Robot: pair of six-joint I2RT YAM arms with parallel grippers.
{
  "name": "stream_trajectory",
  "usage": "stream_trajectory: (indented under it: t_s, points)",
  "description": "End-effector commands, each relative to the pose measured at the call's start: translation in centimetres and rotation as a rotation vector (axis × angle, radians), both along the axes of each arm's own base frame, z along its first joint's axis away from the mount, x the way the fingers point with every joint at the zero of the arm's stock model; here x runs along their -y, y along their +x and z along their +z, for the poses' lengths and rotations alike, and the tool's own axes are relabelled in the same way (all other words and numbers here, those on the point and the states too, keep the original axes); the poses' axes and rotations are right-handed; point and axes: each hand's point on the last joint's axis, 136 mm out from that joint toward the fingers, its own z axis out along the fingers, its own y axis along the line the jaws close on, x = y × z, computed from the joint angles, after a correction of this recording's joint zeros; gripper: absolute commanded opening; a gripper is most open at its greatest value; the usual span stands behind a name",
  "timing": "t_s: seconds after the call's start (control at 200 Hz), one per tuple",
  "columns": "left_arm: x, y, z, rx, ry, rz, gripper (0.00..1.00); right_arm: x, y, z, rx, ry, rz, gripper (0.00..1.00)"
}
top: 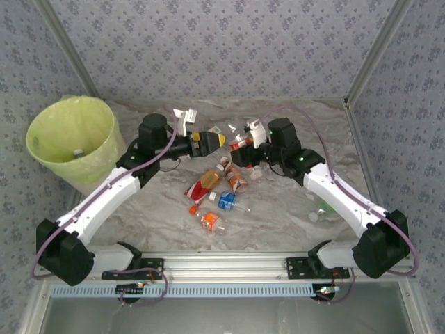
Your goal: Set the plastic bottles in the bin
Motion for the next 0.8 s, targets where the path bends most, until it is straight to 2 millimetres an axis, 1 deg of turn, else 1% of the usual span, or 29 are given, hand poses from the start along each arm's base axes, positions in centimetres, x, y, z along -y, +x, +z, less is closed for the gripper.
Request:
stream_trajectory:
  t_s: [0.0,0.07,0.155,0.255,0.345,0.385,0.45,0.5,0.505,0.52,0.57,0.685,0.795]
  points:
    - [0.7,0.9,2.6,0.061,-0.047,0.018,0.97,-2.4,-0.9,2.0,0.061,0.063,0.096,0.52]
    - [1.1,1.0,2.4,0.057,-0.046,0.009,0.96,-3.3,-1.5,2.2,0.058,0.068,0.138,0.52]
    - [1.4,1.1,2.5,0.061,-0.043,0.003,0.90,-4.0,-1.9,2.3,0.060,0.047,0.175,0.52]
    - [1.3,1.2,2.4,0.072,-0.030,0.023,0.80,-4.5,-2.1,2.4,0.049,0.049,0.189,0.53]
    - [0.6,1.6,2.0,0.081,-0.011,0.069,0.68,-4.6,-2.2,2.6,0.045,0.059,0.191,0.53]
    - [0.4,1.6,1.9,0.086,-0.007,0.082,0.63,-4.9,-2.5,2.8,0.043,0.069,0.209,0.54]
    - [0.4,1.3,1.8,0.095,-0.009,0.070,0.61,-5.3,-3.0,3.2,0.040,0.091,0.242,0.54]
    - [0.6,1.1,1.9,0.098,-0.010,0.047,0.61,-5.6,-3.6,2.9,0.024,0.095,0.273,0.54]
    - [0.6,1.1,1.9,0.098,-0.010,0.045,0.60,-5.7,-3.5,3.6,0.037,0.104,0.275,0.54]
    - [0.7,1.0,1.9,0.098,-0.010,0.041,0.60,-5.8,-3.6,4.3,0.046,0.113,0.282,0.54]
    - [0.8,0.9,1.9,0.100,-0.013,0.029,0.58,-6.1,-3.8,4.3,0.042,0.116,0.298,0.55]
    - [0.7,0.9,1.7,0.103,-0.009,0.035,0.48,-6.1,-3.2,3.9,0.037,0.107,0.264,0.58]
    - [-0.1,1.5,1.5,0.120,0.005,0.101,0.44,-5.5,-2.1,3.3,0.035,0.082,0.185,0.67]
